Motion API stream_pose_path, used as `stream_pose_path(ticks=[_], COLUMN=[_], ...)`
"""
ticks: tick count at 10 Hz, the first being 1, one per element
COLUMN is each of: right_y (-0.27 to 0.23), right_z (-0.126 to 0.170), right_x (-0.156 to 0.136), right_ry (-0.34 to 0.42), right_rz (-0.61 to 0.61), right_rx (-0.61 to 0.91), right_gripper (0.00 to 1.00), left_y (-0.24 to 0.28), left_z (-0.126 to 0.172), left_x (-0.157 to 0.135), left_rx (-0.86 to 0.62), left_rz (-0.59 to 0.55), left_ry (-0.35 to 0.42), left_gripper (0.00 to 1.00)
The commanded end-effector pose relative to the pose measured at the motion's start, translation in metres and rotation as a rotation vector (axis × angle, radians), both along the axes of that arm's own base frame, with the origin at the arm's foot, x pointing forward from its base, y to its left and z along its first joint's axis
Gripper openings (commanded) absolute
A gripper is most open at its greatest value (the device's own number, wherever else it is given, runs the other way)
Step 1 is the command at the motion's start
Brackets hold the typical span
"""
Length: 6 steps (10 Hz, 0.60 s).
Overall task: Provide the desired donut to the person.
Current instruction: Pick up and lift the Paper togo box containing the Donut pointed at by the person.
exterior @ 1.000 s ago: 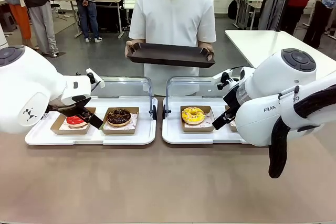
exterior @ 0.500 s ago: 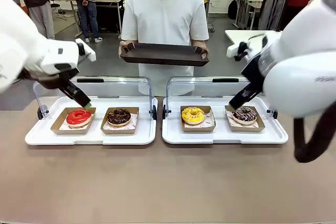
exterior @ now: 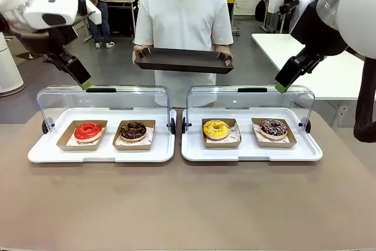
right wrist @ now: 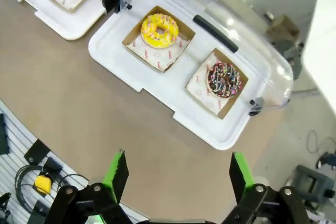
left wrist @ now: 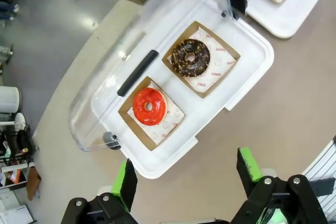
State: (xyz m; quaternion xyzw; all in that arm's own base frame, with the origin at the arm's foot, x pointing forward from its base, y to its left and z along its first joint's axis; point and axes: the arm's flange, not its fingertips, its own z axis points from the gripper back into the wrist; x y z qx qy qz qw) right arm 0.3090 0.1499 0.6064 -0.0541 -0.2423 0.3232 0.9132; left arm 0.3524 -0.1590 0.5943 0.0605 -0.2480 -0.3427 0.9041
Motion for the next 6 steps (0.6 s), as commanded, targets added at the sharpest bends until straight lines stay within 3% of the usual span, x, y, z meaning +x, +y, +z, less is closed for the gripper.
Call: stream_pose_path(ticks=[1,2,6], right_y=[0.007,0.000,0.003], right_z=[-0.021,0.000,-0.001], right_x=[0.008,0.000,0.000], right_ry=[-0.075,0.000,-0.018], right_rz=[-0.136,0.000,-0.027], right_rx=[-0.109,0.000,-0.021], right_gripper=[1.00,1.00,1.00], left_y=[0.004,0.000,0.001], left_z=[-0.004,0.000,0.002], left_x=[-0.010,0.000,-0.001], left_rx=[0.009,0.000,-0.004], left_rz=[0.075,0.000,0.011], left_ry=[-0.094,0.000,-0.016], left_gripper=[1.00,1.00,1.00])
